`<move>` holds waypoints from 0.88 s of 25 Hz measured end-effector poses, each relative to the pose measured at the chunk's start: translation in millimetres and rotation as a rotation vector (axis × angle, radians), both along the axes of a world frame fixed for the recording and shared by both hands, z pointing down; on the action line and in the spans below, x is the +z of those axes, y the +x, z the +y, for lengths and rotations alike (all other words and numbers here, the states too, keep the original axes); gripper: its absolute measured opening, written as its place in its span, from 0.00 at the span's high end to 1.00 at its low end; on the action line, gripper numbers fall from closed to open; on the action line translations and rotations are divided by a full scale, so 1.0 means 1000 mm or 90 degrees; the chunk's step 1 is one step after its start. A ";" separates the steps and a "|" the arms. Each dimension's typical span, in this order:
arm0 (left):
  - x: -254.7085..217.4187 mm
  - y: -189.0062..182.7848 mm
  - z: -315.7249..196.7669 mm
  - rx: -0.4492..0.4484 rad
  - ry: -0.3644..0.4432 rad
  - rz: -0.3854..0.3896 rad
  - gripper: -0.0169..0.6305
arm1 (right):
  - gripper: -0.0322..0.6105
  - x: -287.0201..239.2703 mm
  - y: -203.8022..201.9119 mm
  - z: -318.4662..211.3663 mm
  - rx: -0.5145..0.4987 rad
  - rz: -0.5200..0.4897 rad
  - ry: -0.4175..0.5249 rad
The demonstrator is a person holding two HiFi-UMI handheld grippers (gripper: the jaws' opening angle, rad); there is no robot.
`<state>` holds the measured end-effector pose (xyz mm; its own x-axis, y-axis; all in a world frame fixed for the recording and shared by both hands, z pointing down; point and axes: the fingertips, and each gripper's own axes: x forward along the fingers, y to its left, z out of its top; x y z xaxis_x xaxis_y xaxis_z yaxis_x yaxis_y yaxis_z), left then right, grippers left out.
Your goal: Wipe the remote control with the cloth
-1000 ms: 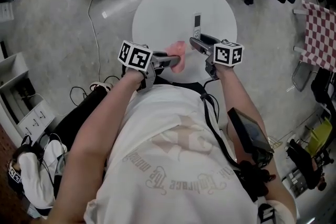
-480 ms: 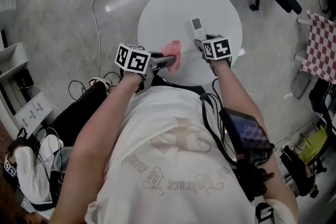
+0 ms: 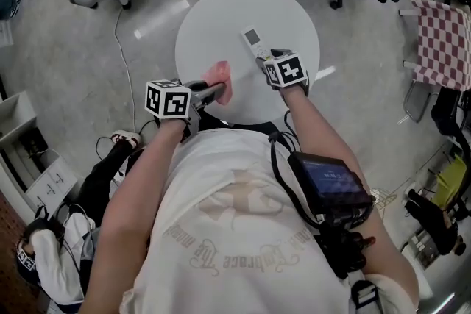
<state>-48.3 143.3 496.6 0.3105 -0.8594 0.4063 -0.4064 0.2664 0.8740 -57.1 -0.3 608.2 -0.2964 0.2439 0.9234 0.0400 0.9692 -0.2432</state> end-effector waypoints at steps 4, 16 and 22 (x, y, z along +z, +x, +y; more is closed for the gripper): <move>-0.004 -0.001 -0.003 0.006 0.006 -0.025 0.94 | 0.70 -0.028 -0.002 -0.007 0.051 -0.074 -0.018; -0.040 0.007 -0.029 -0.008 0.057 -0.124 0.94 | 0.94 -0.123 0.031 -0.031 0.136 -0.305 -0.059; -0.060 0.009 -0.026 -0.026 0.068 -0.230 0.94 | 0.94 -0.170 0.047 -0.019 0.085 -0.408 -0.062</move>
<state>-39.7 117.7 436.4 0.1277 -0.9114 0.3911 -0.6846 0.2043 0.6997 -9.9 -18.9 438.1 -0.8137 0.2401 0.5294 0.0869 0.9507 -0.2977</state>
